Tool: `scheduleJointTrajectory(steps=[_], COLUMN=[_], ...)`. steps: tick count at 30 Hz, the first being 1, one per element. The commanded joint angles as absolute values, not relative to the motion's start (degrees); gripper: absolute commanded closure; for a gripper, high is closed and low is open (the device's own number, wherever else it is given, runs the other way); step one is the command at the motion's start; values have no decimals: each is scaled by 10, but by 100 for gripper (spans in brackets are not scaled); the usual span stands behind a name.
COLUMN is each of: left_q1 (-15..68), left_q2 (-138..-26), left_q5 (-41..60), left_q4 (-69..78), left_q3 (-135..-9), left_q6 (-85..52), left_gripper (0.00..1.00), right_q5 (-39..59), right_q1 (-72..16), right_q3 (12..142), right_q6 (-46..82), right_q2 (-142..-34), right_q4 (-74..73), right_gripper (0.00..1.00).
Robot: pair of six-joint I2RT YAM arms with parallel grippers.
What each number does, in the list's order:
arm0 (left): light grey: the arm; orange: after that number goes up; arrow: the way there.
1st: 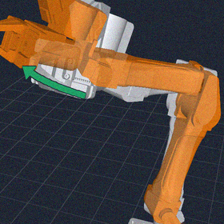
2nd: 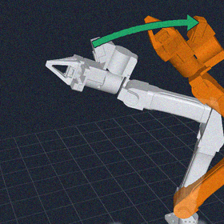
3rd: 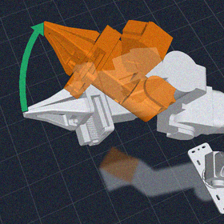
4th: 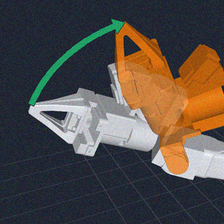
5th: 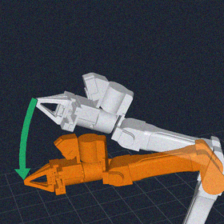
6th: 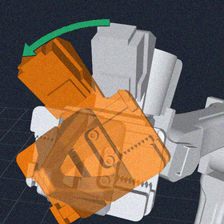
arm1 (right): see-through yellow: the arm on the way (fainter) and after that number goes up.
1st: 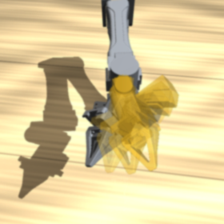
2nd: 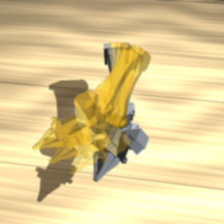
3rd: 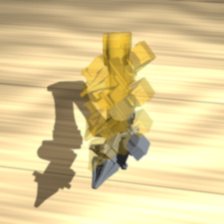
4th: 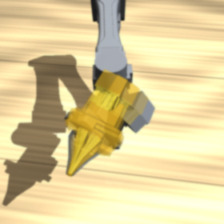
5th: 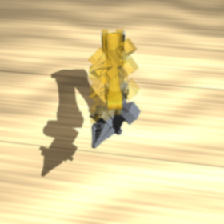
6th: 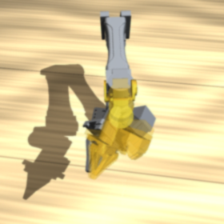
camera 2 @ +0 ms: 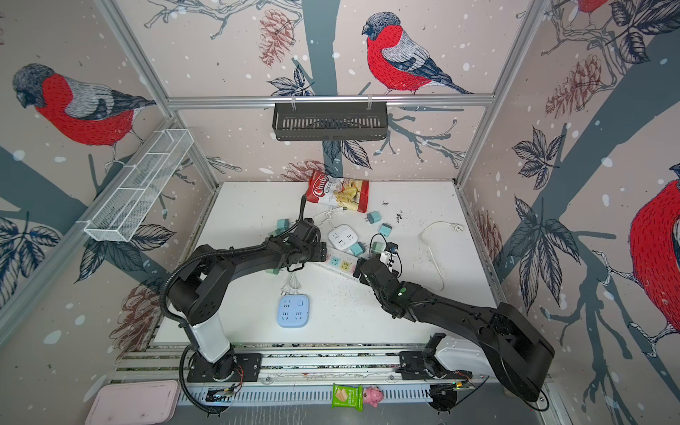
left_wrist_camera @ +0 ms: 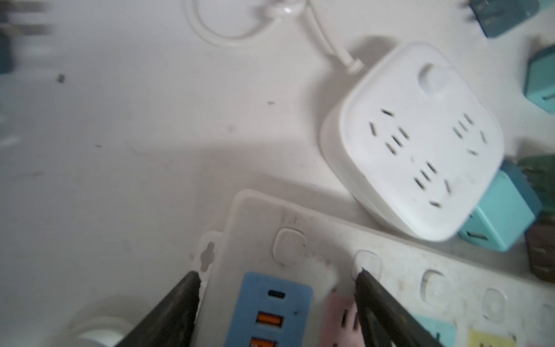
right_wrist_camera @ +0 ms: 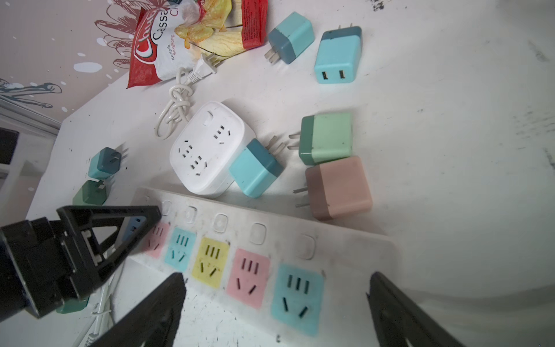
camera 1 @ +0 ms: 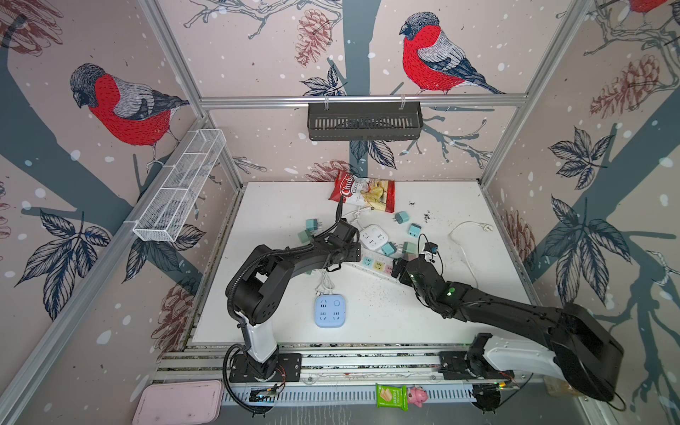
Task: Insert the plug
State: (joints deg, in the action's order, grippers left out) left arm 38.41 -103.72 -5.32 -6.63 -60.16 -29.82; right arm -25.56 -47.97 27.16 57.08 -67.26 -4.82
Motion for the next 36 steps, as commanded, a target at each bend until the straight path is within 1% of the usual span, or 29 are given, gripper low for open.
scheduleJointTrajectory(steps=[1,4,8,11,14,20,25,33,36], left_q1=[421,443,453,454,455,456,456,457,456], left_q2=[-1036,-1036,-1028,-1005,-975,-899,-817,-669,-621], left_q5=[-66,-58,-25,0,-6,-55,-98,-134,-154], left_q4=[-103,-96,-78,-47,-31,-22,4,74,91], left_q3=[-602,-592,-575,-537,-513,-487,-449,-361,-335], left_q6=[-320,-342,-367,-384,-391,-378,-363,-347,-344], left_gripper=[20,21,22,23,23,22,17,12,11], right_q5=[-290,-314,-313,-302,-276,-256,-243,-245,-247], right_q1=[-480,-471,-444,-425,-410,-411,-416,-422,-429], right_q3=[263,253,248,244,258,338,412,495,516], right_q6=[582,589,589,576,549,516,499,485,484], right_q2=[-650,-627,-595,-579,-591,-685,-787,-916,-947], right_q4=[-34,-15,15,18,14,57,99,139,152], right_gripper=[4,4,5,5,12,26,36,39,39])
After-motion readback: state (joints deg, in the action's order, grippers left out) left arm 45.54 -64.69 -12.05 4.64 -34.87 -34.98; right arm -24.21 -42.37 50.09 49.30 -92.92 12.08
